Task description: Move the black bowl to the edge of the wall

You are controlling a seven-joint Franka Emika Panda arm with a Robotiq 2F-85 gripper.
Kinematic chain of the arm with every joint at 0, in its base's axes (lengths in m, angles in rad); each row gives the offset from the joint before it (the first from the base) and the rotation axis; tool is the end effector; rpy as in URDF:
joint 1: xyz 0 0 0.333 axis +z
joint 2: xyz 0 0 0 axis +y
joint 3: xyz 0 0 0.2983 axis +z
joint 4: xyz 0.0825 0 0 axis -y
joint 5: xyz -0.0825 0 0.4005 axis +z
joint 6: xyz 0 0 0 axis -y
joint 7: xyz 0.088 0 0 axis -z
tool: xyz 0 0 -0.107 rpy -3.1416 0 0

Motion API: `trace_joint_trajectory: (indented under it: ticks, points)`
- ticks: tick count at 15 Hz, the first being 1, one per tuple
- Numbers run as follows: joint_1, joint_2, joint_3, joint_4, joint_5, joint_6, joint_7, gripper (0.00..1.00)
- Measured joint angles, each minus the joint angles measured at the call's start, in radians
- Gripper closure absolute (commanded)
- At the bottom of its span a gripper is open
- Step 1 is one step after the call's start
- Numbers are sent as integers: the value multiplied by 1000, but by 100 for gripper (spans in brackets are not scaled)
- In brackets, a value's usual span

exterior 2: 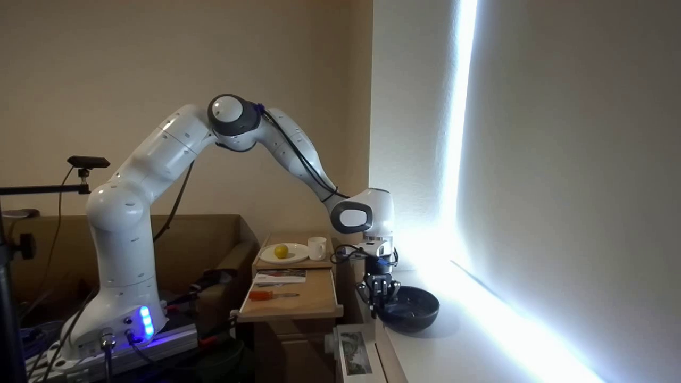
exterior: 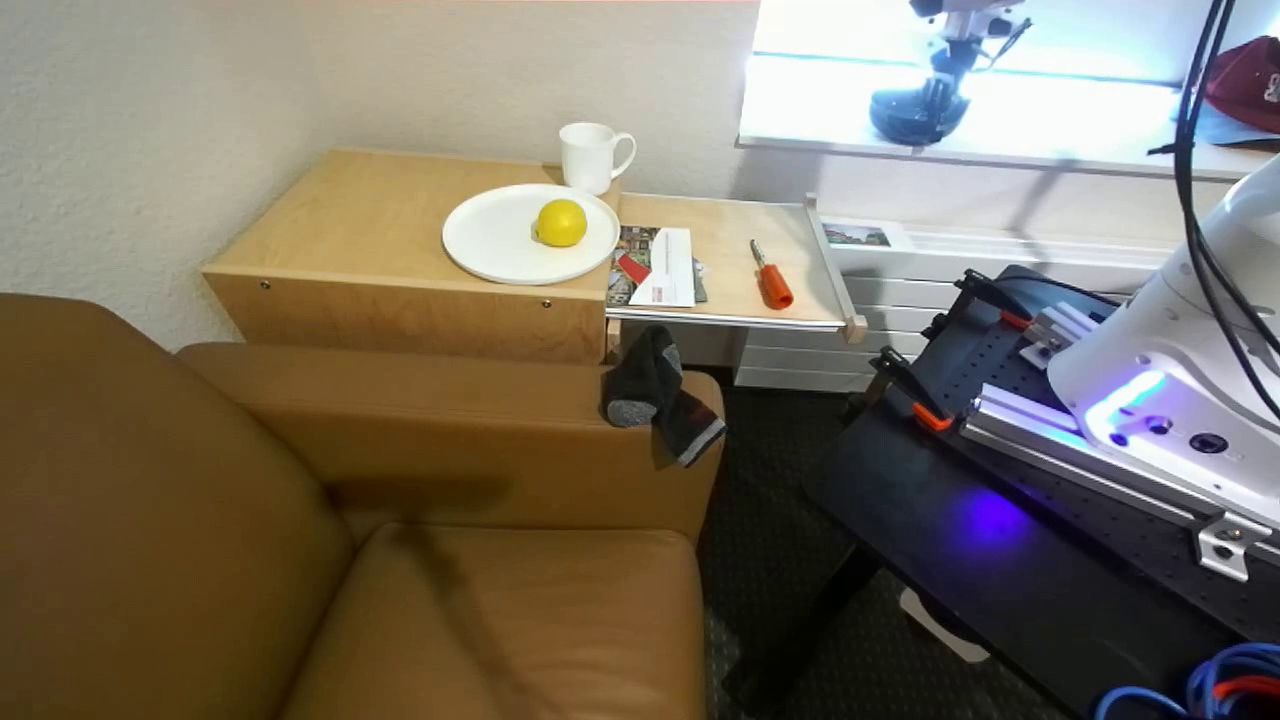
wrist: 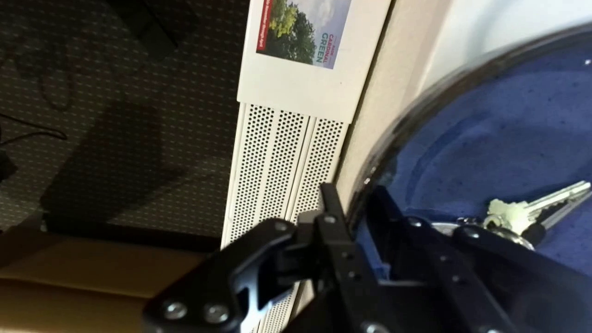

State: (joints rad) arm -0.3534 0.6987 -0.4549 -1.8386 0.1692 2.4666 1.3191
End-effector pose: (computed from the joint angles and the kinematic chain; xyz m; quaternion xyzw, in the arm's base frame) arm 0.4509 -0.4591 0.1536 0.4669 -0.8797 0.0275 0.0863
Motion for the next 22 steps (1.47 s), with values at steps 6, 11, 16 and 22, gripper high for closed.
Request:
trace_joint_trajectory:
  ticks: [6,11,16,22]
  points:
    - [-3,1,-6,8,0,-4,6,95]
    - [7,-9,9,10,0,-13,6,95]
    - [55,-27,18,25,-7,-29,47,95]
    - [132,-28,43,32,-12,20,84,95]
